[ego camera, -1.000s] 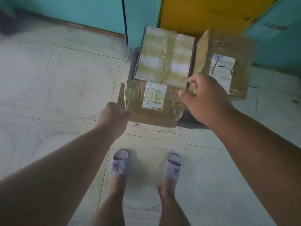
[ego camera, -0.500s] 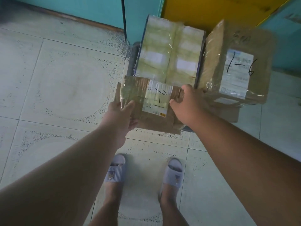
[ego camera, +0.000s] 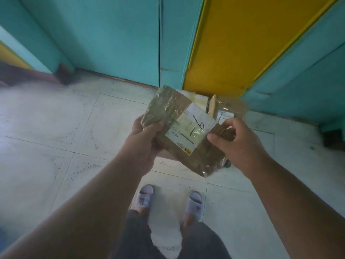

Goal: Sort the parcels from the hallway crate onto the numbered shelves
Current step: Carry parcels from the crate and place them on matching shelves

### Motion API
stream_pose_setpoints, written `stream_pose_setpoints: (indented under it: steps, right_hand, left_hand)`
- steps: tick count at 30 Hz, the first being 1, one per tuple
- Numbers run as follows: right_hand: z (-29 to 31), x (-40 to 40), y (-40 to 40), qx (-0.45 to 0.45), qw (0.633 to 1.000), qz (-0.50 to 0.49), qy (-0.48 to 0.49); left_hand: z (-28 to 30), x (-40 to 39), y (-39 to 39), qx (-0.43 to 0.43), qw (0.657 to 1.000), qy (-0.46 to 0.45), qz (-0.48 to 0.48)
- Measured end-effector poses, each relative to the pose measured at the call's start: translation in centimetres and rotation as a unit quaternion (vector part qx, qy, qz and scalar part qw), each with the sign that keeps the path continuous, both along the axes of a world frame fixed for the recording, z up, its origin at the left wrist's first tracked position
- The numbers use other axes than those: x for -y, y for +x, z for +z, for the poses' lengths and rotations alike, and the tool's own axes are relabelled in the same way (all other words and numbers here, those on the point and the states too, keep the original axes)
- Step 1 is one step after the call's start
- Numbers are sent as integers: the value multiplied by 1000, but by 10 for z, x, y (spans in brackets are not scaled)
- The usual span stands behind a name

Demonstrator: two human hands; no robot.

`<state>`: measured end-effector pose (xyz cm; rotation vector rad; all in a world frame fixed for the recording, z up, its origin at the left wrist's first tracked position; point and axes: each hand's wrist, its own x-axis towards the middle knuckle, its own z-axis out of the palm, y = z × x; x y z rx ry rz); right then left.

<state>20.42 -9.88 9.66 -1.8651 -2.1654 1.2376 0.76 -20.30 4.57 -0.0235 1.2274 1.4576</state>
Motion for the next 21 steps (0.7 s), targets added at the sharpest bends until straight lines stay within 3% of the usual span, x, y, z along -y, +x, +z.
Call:
stream_pose_setpoints:
  steps: [6, 8, 10, 13, 21]
  right_hand:
    - [120, 32, 43, -26, 999, 25, 0]
    - [141, 44, 51, -128, 991, -22, -39]
    - [156, 60, 55, -254, 958, -102, -83]
    - [171, 80, 63, -358, 909, -207, -47]
    - [207, 99, 148, -428, 809, -373, 149]
  left_hand:
    - [138, -6, 9, -60, 991, 66, -100]
    - [168, -14, 11, -72, 984, 88, -138]
    - [192, -22, 16, -94, 973, 113, -177]
    - [221, -37, 34, -143, 949, 144, -240]
    - [273, -72, 155, -216, 868, 234, -382]
